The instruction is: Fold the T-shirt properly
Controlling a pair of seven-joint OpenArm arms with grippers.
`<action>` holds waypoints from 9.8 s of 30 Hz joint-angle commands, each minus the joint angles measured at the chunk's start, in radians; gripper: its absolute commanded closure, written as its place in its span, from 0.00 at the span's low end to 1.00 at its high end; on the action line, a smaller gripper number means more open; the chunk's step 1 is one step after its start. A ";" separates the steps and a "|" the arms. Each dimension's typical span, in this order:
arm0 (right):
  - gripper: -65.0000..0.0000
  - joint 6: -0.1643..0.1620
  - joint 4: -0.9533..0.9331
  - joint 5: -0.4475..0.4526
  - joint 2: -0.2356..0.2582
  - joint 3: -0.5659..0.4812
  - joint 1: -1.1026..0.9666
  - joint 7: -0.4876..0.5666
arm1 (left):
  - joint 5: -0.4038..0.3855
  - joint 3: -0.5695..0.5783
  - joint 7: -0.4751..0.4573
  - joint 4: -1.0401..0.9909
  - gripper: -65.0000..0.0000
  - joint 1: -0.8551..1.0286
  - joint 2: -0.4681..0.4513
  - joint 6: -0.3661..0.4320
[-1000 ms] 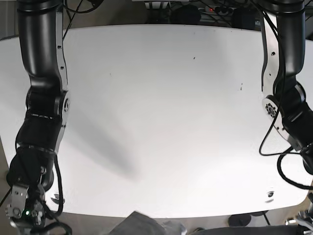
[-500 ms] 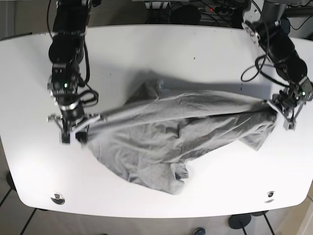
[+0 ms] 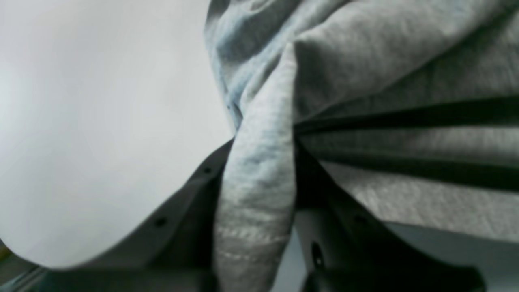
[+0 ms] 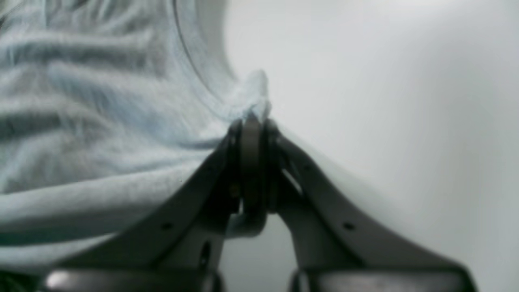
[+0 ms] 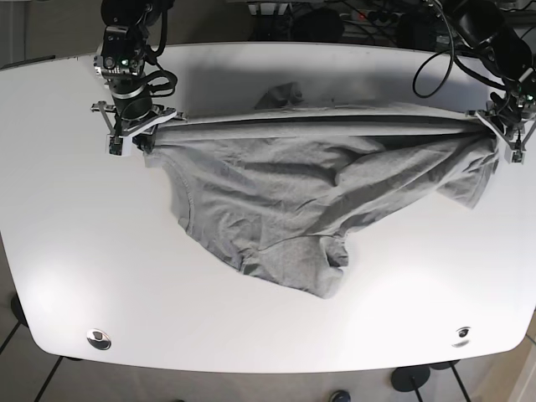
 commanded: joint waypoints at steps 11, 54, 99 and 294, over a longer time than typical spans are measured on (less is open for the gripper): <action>0.04 -0.002 -0.048 -0.010 -0.029 -0.003 0.187 0.027 | 0.003 -0.007 -0.014 0.022 0.99 -0.005 -0.030 0.007; 0.96 0.190 -1.092 -0.011 -0.029 -0.316 0.850 0.280 | 0.005 -0.010 -0.014 0.191 0.99 0.041 0.015 0.007; 0.97 0.181 -0.259 -0.011 0.054 -0.312 0.404 0.078 | 0.011 0.026 -0.014 0.234 1.00 0.127 0.019 0.007; 0.97 0.309 -0.186 -0.011 0.252 -0.160 1.083 -0.316 | 0.003 0.305 -0.063 -0.122 1.00 -0.987 -0.079 0.007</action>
